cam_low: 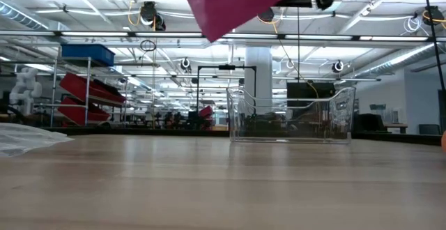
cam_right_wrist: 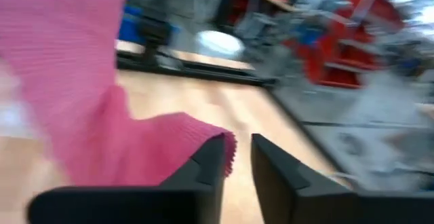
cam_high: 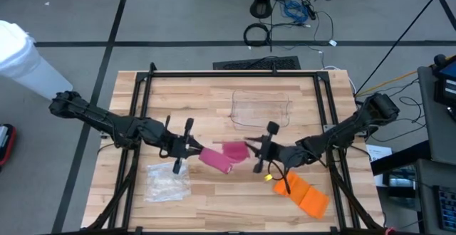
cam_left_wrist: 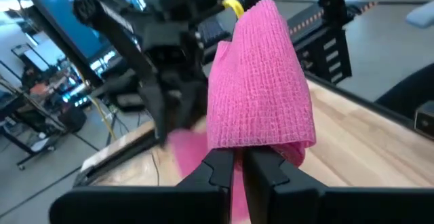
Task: Roll bandage
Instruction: Roll the pink bandage
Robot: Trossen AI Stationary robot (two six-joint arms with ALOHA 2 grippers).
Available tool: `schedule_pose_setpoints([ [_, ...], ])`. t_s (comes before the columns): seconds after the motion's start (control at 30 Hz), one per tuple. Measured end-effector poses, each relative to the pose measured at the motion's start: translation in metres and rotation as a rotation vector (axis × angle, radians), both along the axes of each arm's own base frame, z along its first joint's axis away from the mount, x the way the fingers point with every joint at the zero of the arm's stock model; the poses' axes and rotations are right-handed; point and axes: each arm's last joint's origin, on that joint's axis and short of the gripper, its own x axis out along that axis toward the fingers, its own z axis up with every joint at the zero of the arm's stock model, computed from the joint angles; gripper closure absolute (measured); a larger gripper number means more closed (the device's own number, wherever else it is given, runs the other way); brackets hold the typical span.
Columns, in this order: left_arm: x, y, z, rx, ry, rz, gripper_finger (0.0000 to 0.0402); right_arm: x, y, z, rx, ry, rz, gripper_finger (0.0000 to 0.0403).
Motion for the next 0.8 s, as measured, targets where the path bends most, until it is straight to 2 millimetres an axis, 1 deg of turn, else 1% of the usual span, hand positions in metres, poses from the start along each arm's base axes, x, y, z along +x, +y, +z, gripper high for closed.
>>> schedule_pose_setpoints([
  [0.13, -0.001, 0.001, -0.004, 0.028, 0.059, 0.006, 0.0385, -0.014, 0.003, 0.012, -0.095, -0.010, -0.158, 0.0279],
  [0.27, -0.001, 0.002, -0.003, 0.045, 0.067, 0.066, 0.0385, -0.027, 0.012, 0.024, -0.085, -0.044, -0.133, 0.0225],
  [0.37, -0.001, 0.003, -0.004, 0.070, 0.071, 0.084, 0.0385, -0.034, 0.018, 0.031, -0.070, -0.067, -0.101, 0.0197],
  [0.43, -0.001, 0.003, -0.005, 0.081, 0.075, 0.091, 0.0385, -0.038, 0.021, 0.034, -0.059, -0.078, -0.077, 0.0186],
  [0.53, -0.001, 0.004, -0.005, 0.091, 0.072, 0.123, 0.0385, -0.040, 0.026, 0.037, -0.033, -0.090, 0.019, 0.0179],
  [0.6, -0.001, 0.005, -0.005, 0.116, 0.068, 0.144, 0.0385, -0.040, 0.029, 0.038, -0.018, -0.100, 0.070, 0.0179],
  [0.7, -0.001, 0.006, -0.005, 0.155, 0.062, 0.188, 0.0385, -0.039, 0.033, 0.039, -0.005, -0.108, 0.193, 0.0183],
  [0.77, -0.001, 0.008, -0.004, 0.188, 0.059, 0.249, 0.0385, -0.040, 0.037, 0.038, -0.010, -0.084, 0.280, 0.0184],
  [0.8, -0.001, 0.009, -0.005, 0.199, 0.065, 0.285, 0.0385, -0.041, 0.039, 0.037, -0.016, -0.076, 0.293, 0.0185],
])
